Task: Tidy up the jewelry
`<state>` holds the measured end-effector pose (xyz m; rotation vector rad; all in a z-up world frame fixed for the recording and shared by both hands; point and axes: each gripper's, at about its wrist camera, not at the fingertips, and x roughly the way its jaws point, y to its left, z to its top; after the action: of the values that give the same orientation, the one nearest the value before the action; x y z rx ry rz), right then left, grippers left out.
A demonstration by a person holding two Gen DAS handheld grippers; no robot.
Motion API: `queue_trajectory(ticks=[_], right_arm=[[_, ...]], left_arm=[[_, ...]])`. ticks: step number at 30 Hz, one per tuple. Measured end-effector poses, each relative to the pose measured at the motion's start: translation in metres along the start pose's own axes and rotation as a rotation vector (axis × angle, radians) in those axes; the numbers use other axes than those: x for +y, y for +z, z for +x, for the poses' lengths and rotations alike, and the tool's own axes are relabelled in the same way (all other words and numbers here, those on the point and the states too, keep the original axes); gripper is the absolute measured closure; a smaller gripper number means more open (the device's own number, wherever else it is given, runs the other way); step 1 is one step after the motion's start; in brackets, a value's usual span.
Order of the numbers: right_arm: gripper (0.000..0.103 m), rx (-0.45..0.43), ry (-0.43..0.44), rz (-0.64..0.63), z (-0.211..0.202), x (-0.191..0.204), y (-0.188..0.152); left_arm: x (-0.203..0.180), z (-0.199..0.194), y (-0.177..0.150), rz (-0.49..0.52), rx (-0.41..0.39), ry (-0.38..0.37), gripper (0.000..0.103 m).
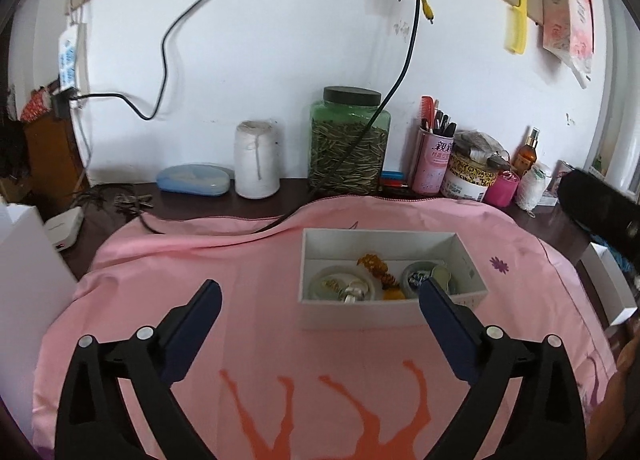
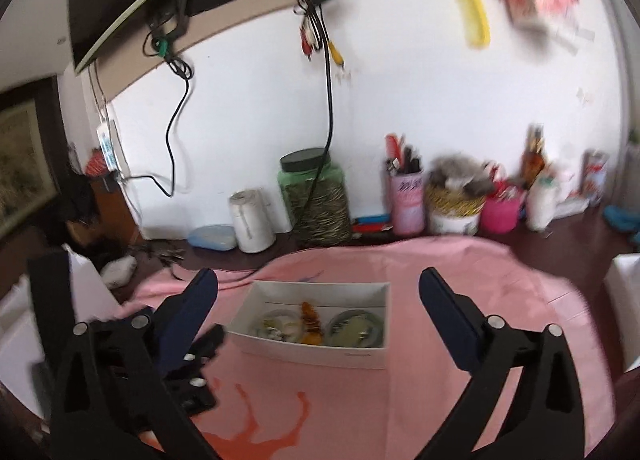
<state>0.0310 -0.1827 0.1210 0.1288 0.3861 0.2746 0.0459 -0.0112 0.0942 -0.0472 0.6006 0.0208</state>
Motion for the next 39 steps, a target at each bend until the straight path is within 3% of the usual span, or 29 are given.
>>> queue_trajectory(ticks=[4,14,39], right_arm=[[0.007,-0.010,-0.086,-0.077,-0.001,0.003,-0.016],[0.007,0.158,-0.151,-0.023,0.037,-0.018,-0.035],[0.007,0.241,-0.113,0.033,0.041,-0.017,-0.048]], left_arm=[[-0.002,-0.010,-0.009,0.002,-0.034,0.022,0.006],[-0.005,0.004,-0.017,0.071,-0.009,0.092,0.006],[-0.010,-0.001,-0.019,0.110,-0.019,0.105,0.006]])
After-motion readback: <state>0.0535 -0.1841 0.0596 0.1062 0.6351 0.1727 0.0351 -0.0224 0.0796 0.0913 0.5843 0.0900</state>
